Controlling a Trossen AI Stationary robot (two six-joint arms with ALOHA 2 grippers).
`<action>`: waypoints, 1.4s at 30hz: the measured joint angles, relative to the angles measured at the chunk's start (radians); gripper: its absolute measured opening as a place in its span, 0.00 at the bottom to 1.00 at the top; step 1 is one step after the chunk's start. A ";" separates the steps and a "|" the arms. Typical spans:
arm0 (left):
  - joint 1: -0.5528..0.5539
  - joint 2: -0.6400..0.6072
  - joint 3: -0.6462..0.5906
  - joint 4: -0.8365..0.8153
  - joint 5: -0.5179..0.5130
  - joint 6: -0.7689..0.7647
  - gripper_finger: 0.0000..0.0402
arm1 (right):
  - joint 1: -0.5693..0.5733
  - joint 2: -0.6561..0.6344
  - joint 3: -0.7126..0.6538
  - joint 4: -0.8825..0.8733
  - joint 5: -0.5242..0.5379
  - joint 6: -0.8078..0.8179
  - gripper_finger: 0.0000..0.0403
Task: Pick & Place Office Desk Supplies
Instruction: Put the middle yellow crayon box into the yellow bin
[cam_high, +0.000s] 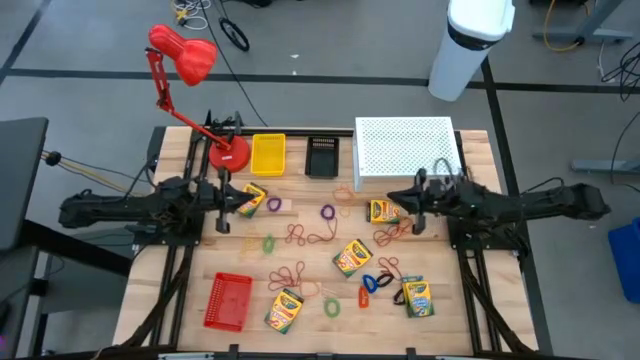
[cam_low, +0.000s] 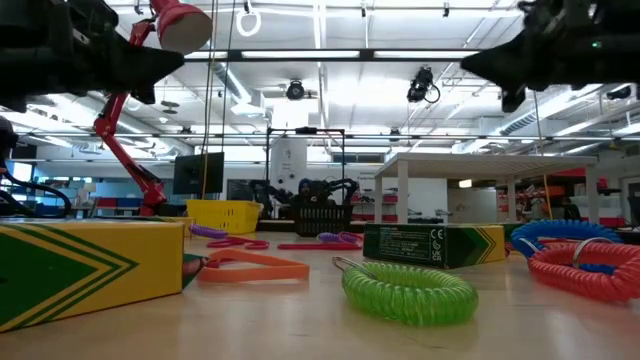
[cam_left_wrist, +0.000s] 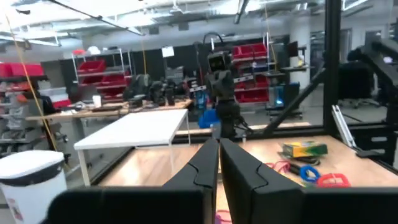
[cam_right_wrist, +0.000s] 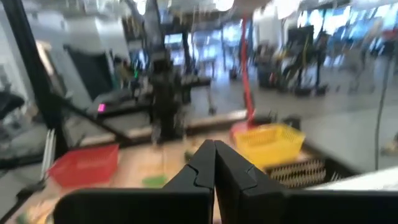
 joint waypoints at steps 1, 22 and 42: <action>0.000 0.010 0.000 -0.003 0.000 -0.007 0.04 | 0.001 0.037 0.019 -0.020 -0.006 0.016 0.01; -0.001 0.218 0.000 0.004 -0.001 -0.055 0.02 | 0.453 0.659 0.442 -0.715 0.228 0.949 0.03; -0.001 0.221 0.000 0.001 -0.002 -0.043 0.02 | 0.404 0.898 0.442 -0.654 0.165 1.178 0.19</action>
